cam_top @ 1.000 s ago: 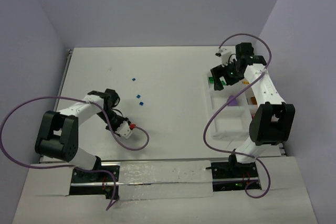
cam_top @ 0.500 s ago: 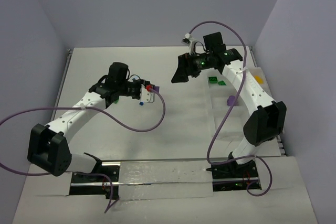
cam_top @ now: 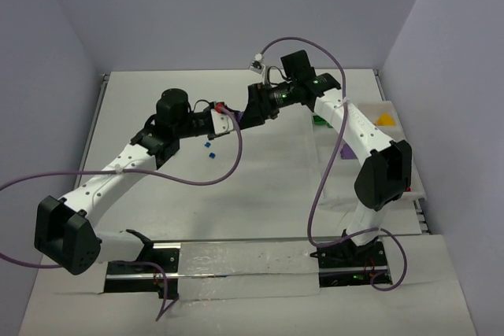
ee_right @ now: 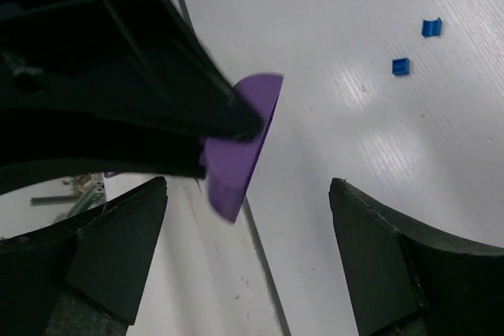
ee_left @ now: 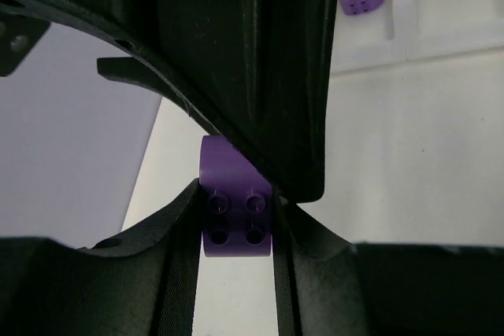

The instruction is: Sort the legos into containers by color

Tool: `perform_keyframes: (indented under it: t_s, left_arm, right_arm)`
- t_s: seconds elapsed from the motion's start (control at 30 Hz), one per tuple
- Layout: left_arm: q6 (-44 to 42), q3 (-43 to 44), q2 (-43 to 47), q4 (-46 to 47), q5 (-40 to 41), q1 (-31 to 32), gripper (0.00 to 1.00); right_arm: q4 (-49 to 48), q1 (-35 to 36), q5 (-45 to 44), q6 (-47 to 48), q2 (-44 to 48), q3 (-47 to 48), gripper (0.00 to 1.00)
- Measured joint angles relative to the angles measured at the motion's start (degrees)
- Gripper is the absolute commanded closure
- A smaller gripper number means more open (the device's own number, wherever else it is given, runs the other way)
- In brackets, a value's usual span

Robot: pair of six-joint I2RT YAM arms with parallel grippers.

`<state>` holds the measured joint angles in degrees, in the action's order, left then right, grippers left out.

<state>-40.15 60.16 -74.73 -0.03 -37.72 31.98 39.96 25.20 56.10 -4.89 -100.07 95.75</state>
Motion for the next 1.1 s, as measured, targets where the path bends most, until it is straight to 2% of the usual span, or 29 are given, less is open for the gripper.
perform_keyframes:
  t_s: [0.07,0.3,0.37,0.4,0.43,0.5,0.53,0.57,0.6,0.67,0.73,0.77,0.97,1.03,1.1]
  left_arm:
    - [0.5,-0.4,0.9,0.4,0.9,0.2,1.00]
    - [1.6,-1.1,1.4,1.3,2.0,1.8,1.00]
    - [1.6,-1.3,1.5,1.8,2.4,1.8,1.00]
    - [1.6,-1.4,1.6,2.0,2.7,1.8,1.00]
    - [1.7,-1.4,1.6,2.0,3.0,1.8,1.00]
    - [1.8,-1.5,1.6,2.1,3.4,1.9,0.98]
    - [2.0,-1.6,1.6,2.0,3.8,1.9,0.94]
    - [2.1,-1.6,1.6,1.9,4.1,1.9,0.84]
    - [2.3,-1.7,1.6,1.9,4.5,1.9,0.76]
    - [2.6,-1.7,1.6,1.9,5.2,2.0,0.60]
    - [3.2,-1.7,1.6,1.9,6.1,2.2,0.34]
    - [3.7,-1.8,1.6,2.0,6.5,2.4,0.28]
    - [6.2,-1.8,1.6,1.7,7.5,2.1,0.11]
    - [7.8,-1.8,1.8,1.2,8.4,1.1,0.01]
    - [10.6,-1.9,2.2,-0.1,9.8,-0.5,0.01]
  right_arm:
    - [-0.9,0.0,1.4,-1.8,-0.7,0.6,0.25]
    - [-5.4,-0.3,4.2,-8.3,-2.5,1.4,0.35]
    - [-6.3,-0.3,5.3,-9.9,-2.9,1.4,0.41]
    - [-6.8,-0.3,5.8,-10.6,-3.1,1.4,0.49]
    - [-7.1,-0.3,6.2,-11.1,-3.2,1.4,0.52]
    - [-7.4,-0.3,6.6,-11.4,-3.3,1.4,0.69]
    - [-7.4,-0.3,6.8,-11.4,-3.3,1.4,0.77]
    - [-7.3,-0.2,6.5,-11.0,-3.3,1.4,0.91]
    - [-7.2,0.0,6.1,-10.6,-3.3,1.5,0.98]
    - [-6.8,0.1,5.6,-9.9,-3.3,1.8,1.00]
    - [-5.9,0.1,4.7,-8.5,-3.3,2.2,1.00]
    - [-5.2,0.1,4.2,-7.4,-3.3,2.4,1.00]
    - [-0.4,-2.6,-3.0,1.1,-3.1,1.9,1.00]
    - [1.2,-6.4,-5.5,3.9,-2.1,0.5,1.00]
    - [2.9,-11.5,-8.8,6.8,-1.1,-0.8,1.00]
